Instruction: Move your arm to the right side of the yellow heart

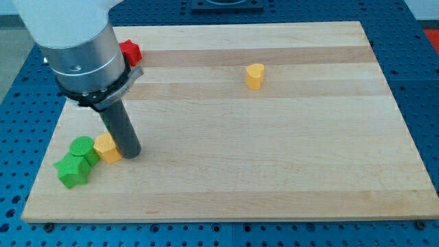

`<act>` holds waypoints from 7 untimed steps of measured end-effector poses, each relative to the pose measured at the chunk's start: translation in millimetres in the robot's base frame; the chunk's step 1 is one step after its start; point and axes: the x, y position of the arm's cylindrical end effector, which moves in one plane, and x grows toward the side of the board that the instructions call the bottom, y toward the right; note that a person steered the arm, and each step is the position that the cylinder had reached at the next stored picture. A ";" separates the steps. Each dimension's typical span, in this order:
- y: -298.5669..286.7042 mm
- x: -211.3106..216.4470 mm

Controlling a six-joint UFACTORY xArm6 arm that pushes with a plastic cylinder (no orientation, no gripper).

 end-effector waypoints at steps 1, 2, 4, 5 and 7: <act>14.1 0.0; 60.2 0.0; 78.5 -0.3; 105.3 -5.6; 251.7 -20.6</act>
